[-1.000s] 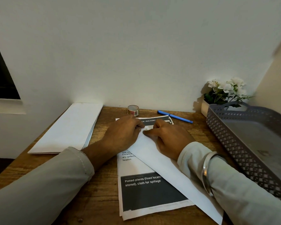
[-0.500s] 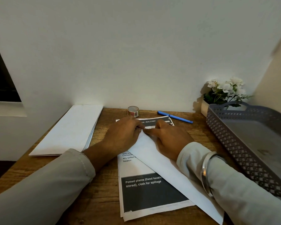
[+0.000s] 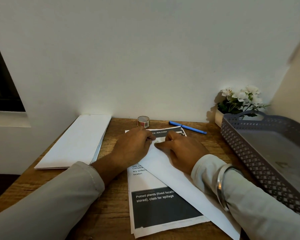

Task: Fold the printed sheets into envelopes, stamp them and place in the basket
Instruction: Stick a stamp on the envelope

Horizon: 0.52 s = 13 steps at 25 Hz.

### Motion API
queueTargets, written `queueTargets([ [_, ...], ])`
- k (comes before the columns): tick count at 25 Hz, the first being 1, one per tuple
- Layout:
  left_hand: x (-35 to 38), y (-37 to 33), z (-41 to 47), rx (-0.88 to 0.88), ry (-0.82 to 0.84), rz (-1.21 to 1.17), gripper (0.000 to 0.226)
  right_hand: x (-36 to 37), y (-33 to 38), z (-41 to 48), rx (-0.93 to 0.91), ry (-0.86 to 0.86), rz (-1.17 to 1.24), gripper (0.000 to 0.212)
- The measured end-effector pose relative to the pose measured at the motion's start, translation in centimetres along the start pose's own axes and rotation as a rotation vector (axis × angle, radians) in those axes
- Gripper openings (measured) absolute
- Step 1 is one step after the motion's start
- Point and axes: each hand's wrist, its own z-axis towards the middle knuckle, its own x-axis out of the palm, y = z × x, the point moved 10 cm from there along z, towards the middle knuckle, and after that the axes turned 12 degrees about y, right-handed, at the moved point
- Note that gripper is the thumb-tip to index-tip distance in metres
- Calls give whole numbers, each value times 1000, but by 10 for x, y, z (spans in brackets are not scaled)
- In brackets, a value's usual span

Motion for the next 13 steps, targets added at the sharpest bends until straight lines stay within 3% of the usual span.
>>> queueTargets([
  [3,1,0,0,-7,3,2,27,3,-1,2,20,18,24,44],
  [7,0,-2,-1,2,0,8,27,-1,-9,1,-7,-52,78,32],
  [13,-3,-1,-3,-11,-7,9,25,5,-5,4,75,-24,46,41],
])
